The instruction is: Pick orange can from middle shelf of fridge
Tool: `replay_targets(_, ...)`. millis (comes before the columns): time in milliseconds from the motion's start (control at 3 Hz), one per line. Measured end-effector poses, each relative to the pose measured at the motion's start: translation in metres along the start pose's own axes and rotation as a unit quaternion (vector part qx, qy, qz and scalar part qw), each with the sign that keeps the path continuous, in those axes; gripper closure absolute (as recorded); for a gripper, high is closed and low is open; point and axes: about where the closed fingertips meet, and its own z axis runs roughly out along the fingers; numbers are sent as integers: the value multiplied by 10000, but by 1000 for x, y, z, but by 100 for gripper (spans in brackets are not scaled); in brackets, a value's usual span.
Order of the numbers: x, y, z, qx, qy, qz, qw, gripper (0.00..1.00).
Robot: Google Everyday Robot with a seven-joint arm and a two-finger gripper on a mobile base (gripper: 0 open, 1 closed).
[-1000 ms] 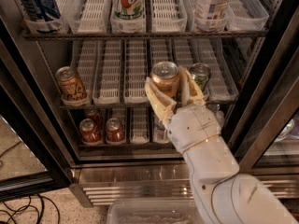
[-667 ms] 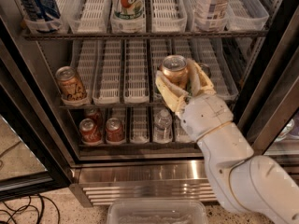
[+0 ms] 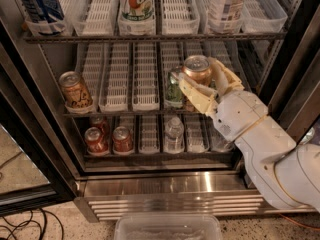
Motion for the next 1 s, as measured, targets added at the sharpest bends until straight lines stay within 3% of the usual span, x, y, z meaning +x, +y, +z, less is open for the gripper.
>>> replay_targets(333, -8, 16, -1, -637, -213, 111, 9977, 100)
replay_targets(667, -22, 53, -5, -1472, -593, 120, 9873, 100)
replay_targets(1000, -30, 71, -12, -1835, -729, 114, 9802, 100)
